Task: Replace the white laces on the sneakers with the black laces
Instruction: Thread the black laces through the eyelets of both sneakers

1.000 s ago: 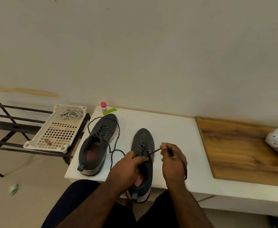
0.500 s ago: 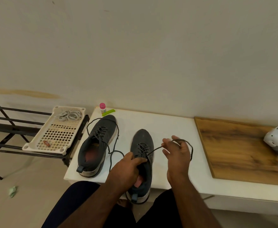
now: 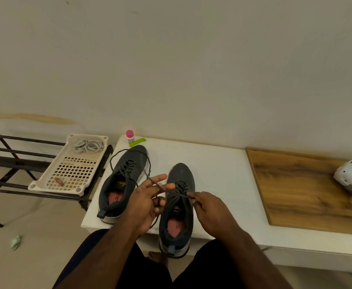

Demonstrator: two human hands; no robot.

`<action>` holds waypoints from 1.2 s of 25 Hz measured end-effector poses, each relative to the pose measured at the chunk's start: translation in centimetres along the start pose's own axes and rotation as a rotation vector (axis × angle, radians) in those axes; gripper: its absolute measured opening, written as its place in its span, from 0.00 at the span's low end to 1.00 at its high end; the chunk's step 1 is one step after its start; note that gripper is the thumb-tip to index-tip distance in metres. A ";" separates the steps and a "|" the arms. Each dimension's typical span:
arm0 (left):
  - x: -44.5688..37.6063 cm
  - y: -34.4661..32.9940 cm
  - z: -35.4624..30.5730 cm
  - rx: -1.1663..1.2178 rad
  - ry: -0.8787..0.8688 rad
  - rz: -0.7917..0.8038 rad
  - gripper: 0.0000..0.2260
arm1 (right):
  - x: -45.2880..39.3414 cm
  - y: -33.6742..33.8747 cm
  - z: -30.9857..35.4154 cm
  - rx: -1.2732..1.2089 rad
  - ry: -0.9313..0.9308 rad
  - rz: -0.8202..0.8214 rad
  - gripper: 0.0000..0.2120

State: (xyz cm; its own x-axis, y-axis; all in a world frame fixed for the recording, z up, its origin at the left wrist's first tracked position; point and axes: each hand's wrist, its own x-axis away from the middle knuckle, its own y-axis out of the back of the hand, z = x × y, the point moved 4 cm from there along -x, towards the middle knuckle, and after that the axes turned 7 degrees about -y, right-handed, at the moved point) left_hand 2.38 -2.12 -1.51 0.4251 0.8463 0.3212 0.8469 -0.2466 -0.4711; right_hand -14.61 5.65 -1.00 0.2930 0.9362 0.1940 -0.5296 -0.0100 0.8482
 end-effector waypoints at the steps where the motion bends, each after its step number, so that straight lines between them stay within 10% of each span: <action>1: 0.1 0.0 -0.1 0.073 0.014 0.016 0.14 | -0.1 0.1 -0.4 0.009 -0.004 -0.016 0.16; 19: 1.4 -3.6 2.6 -0.722 -0.148 0.336 0.08 | -1.2 1.8 2.6 -0.542 0.045 -0.009 0.12; 26: -0.2 -0.1 0.9 -1.050 -0.310 -0.003 0.04 | -2.0 3.9 -0.4 0.295 -0.005 -0.399 0.16; 30: -0.7 0.0 2.5 -1.231 -0.246 0.054 0.08 | -1.4 2.8 0.2 0.306 0.069 -0.455 0.12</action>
State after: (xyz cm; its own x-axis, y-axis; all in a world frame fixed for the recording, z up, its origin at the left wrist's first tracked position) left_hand 1.29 -1.51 -3.81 0.5099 0.8541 0.1019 0.6223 -0.4481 0.6419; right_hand -16.40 4.20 1.20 0.3797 0.8909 -0.2493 -0.1034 0.3087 0.9455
